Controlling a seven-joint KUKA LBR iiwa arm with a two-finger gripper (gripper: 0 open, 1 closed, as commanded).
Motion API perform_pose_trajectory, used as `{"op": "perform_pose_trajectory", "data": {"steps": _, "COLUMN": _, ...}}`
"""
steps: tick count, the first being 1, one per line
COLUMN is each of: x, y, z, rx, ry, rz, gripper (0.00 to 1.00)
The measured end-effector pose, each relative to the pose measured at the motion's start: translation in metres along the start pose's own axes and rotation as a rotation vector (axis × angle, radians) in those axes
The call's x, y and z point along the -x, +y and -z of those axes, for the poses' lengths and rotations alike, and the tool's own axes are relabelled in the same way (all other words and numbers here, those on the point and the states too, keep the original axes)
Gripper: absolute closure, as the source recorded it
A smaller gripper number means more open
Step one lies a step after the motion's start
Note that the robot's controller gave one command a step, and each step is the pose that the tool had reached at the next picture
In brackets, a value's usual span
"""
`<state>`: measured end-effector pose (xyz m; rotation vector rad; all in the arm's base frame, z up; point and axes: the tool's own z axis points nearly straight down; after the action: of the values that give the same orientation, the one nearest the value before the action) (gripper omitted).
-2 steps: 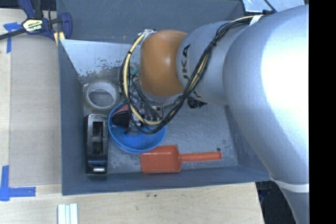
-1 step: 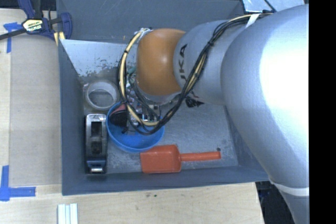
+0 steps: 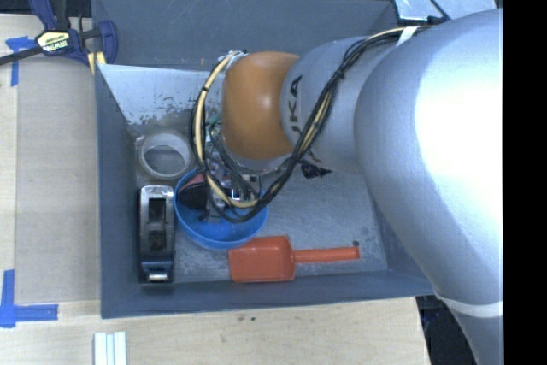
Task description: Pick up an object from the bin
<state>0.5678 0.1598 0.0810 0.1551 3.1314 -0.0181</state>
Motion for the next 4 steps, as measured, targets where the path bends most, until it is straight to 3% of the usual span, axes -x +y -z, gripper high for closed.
{"op": "perform_pose_trajectory", "data": {"steps": 1, "x": 0.002, "y": 0.01, "z": -0.001, "rx": -0.012, "ry": -0.001, "rz": 0.019, "gripper": 1.0}}
{"op": "perform_pose_trajectory", "data": {"steps": 2, "x": -0.009, "y": -0.003, "z": 0.08, "rx": -0.001, "ry": -0.007, "rz": 0.001, "gripper": 1.0}}
{"op": "perform_pose_trajectory", "data": {"steps": 3, "x": -0.003, "y": 0.003, "z": 0.001, "rx": -0.017, "ry": 0.008, "rz": 0.02, "gripper": 1.0}}
{"op": "perform_pose_trajectory", "data": {"steps": 4, "x": 0.002, "y": 0.005, "z": 0.063, "rx": 0.004, "ry": -0.025, "rz": -0.005, "gripper": 1.0}}
